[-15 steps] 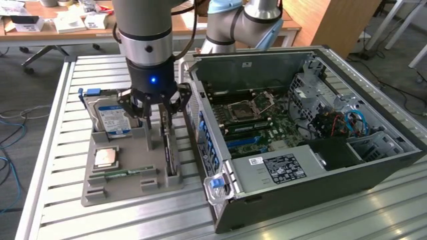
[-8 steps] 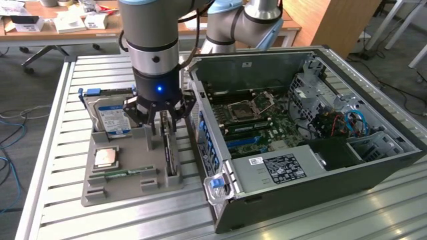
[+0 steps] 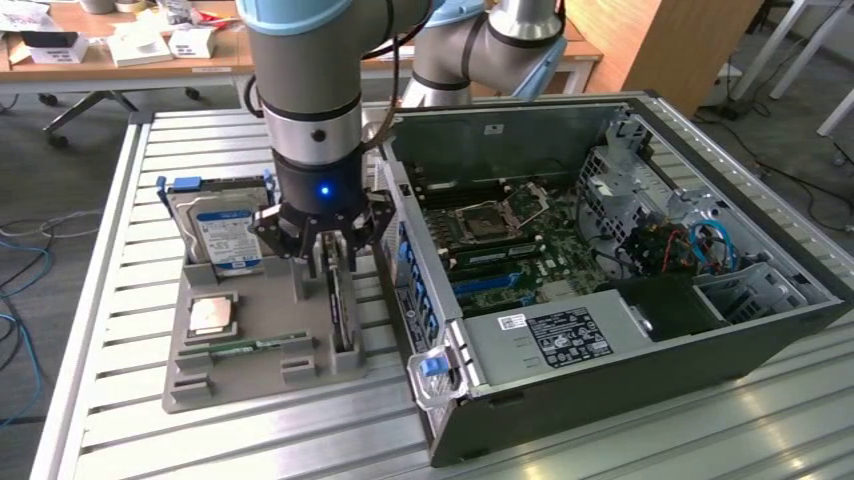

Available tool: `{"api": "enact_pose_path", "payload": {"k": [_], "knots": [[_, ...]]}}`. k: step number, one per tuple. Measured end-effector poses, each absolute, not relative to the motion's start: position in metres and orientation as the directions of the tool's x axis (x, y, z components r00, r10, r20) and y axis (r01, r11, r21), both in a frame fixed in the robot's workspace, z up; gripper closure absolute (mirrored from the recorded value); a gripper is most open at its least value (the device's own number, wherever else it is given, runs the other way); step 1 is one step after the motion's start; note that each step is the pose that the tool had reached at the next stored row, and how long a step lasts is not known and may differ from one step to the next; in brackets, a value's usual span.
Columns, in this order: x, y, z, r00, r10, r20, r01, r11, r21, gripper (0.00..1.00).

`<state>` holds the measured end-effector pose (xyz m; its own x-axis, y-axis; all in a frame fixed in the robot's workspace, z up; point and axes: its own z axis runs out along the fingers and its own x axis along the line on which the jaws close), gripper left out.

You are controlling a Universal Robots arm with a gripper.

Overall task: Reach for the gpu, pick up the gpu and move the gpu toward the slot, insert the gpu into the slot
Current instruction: 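Pick up the gpu and move the gpu toward the slot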

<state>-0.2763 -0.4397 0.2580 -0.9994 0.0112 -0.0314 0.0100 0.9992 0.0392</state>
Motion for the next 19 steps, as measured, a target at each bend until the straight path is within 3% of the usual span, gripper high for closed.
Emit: {"api": "enact_pose_path", "payload": {"k": [19], "knots": [[-0.276,-0.44,0.237,-0.999,0.011,-0.031,0.01,0.999,0.039,0.52]]}}
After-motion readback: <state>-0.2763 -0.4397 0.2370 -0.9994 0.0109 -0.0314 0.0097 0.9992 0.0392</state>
